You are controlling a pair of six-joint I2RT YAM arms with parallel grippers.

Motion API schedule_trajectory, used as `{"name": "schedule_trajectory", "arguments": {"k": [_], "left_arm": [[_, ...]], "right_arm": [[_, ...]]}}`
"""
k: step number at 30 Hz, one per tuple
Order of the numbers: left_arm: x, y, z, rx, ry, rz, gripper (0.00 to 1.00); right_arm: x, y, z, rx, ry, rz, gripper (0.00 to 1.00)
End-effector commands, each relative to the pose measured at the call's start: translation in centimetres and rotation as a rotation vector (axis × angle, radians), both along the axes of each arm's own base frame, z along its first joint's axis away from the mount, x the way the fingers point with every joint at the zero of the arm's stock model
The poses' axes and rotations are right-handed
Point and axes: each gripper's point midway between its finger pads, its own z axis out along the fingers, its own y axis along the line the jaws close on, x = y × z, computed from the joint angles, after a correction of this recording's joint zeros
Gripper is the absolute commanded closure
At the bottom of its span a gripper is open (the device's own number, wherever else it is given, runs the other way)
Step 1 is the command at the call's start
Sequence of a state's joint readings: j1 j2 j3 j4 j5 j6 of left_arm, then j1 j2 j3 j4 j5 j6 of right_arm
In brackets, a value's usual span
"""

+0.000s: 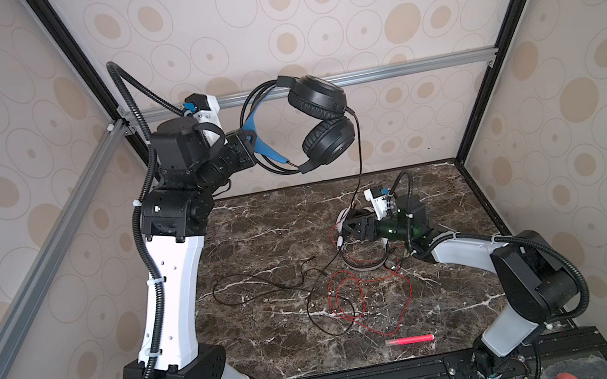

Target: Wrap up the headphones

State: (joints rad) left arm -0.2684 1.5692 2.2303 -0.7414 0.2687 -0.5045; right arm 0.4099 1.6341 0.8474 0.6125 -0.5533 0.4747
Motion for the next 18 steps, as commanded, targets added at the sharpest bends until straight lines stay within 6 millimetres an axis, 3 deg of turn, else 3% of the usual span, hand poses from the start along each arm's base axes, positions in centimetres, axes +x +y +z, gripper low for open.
{"name": "schedule_trajectory", "arguments": {"k": [1,3,7,18], "left_arm": [[-0.7,0.8,2.6,-0.087,-0.060,0.001,1.00],[-0.5,1.4,2.3,-0.096,-0.049,0.012,1.00],[-0.2,1.8,1.8,-0.105,-0.035,0.020,1.00],[0.8,2.4,0.8,-0.131,0.011,0.035,1.00]], "right_arm": [[0.7,1.0,1.1,0.050,-0.039,0.007,0.35],[1.1,1.7,1.1,0.069,-0.040,0.017,0.36],[1.4,2.8,1.2,0.083,-0.051,0.036,0.48],[1.5,5.3,0.1,0.135,-0.071,0.071,0.46]]}}
